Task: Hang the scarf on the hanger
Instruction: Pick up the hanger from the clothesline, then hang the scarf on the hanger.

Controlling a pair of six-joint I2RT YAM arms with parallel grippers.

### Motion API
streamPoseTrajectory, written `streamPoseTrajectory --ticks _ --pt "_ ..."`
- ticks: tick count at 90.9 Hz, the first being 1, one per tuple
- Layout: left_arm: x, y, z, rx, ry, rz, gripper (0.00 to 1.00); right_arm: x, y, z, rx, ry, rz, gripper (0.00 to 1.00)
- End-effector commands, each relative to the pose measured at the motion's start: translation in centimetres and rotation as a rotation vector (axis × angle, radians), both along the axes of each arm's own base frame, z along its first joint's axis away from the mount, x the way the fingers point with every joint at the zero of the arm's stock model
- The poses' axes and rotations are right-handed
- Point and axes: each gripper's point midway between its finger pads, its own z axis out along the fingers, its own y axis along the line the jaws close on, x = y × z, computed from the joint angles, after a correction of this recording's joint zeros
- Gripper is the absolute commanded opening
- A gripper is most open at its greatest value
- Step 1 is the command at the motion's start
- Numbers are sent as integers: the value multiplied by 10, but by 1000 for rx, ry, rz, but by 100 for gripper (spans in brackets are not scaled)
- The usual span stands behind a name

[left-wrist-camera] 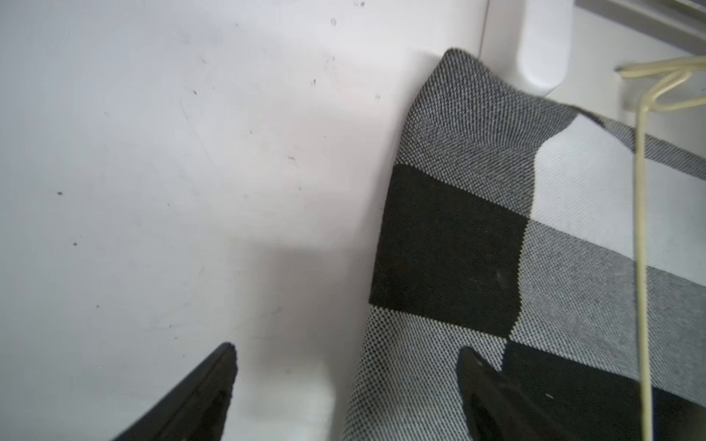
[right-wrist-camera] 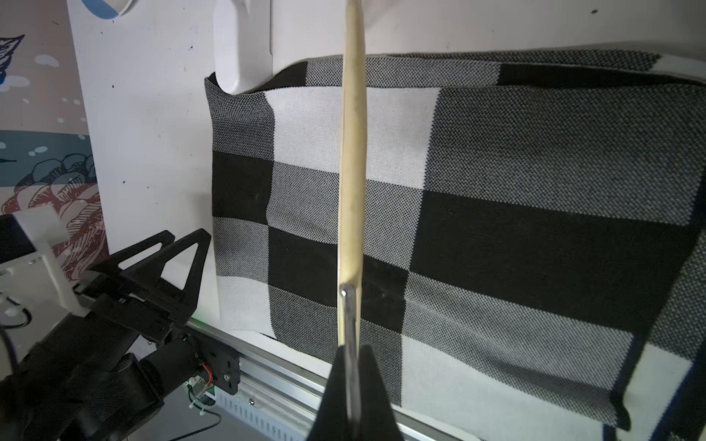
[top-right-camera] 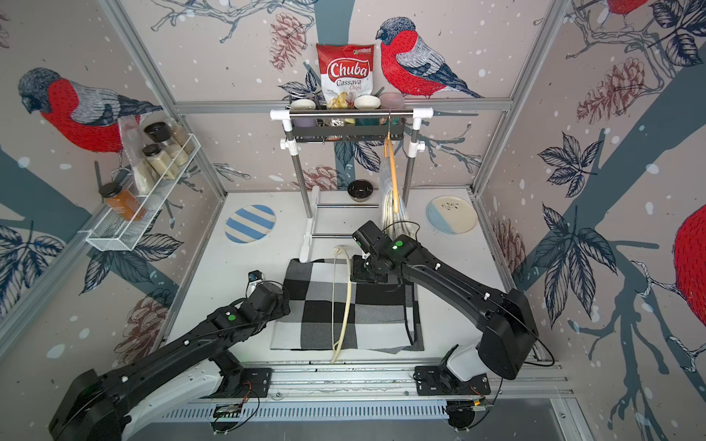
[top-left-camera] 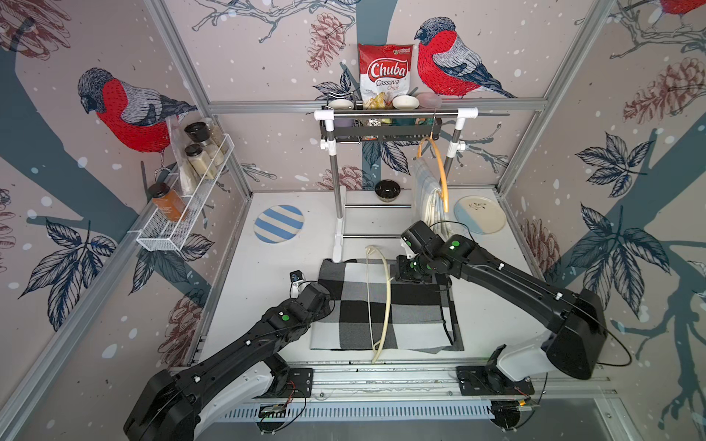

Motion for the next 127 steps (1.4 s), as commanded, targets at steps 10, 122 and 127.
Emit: streamPoseTrajectory --ticks 10,122,127 --pt "5 -17 -22 -72 60 -13 68 -3 -1 -1 -13 -4 0 0" --pt "42 -244 37 -859 -98 -569 0 -22 -5 -35 6 95 28 0" --pt "40 -243 24 -828 -68 -553 0 -21 -3 -35 0 86 31 0"
